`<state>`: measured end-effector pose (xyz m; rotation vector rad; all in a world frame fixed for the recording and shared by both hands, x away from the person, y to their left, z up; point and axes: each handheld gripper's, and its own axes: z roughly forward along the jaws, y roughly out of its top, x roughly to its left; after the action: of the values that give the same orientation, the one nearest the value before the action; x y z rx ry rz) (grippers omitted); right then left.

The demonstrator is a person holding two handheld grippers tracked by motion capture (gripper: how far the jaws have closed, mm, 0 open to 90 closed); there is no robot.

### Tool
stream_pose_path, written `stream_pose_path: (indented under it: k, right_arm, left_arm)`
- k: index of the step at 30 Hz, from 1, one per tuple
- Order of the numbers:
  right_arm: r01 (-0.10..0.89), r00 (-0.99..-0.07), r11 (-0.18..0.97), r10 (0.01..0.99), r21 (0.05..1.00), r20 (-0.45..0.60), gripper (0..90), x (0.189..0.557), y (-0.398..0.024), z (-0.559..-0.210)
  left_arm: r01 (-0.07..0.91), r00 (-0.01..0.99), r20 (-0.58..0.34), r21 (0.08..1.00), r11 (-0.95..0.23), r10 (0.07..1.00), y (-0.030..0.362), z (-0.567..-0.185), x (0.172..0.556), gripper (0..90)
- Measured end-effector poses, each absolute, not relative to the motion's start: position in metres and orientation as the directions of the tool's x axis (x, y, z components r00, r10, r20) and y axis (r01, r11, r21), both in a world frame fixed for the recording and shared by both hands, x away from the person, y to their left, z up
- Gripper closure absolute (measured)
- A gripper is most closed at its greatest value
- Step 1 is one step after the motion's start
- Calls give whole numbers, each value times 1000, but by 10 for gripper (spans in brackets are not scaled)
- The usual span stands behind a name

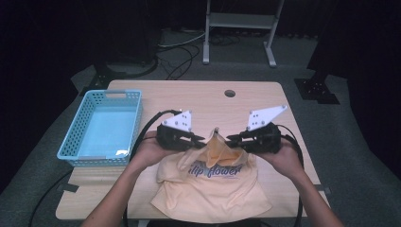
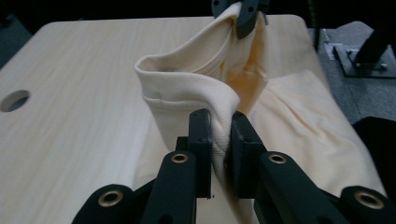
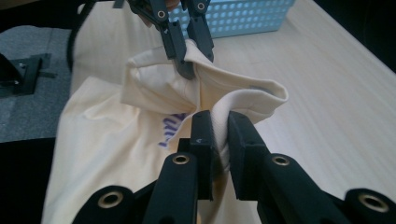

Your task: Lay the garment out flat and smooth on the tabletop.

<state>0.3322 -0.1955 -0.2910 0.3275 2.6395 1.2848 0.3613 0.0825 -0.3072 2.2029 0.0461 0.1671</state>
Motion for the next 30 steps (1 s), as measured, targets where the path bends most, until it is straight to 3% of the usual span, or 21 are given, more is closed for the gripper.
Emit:
stream_pose_path:
  k: [11, 19, 30]
  right_arm:
    - [128, -926, 608, 357, 783, -126, 811, 399, -180, -254]
    - [194, -886, 612, 445, 767, -131, 810, 452, -175, -234]
    - [322, -797, 611, 588, 723, -141, 815, 505, -173, -261]
  left_arm:
    - [5, 968, 144, 804, -594, 204, 83, -269, 424, 811]
    - [65, 940, 155, 794, -605, 304, 82, -256, 468, 811]
    - [203, 867, 119, 803, -560, 484, 84, -282, 517, 813]
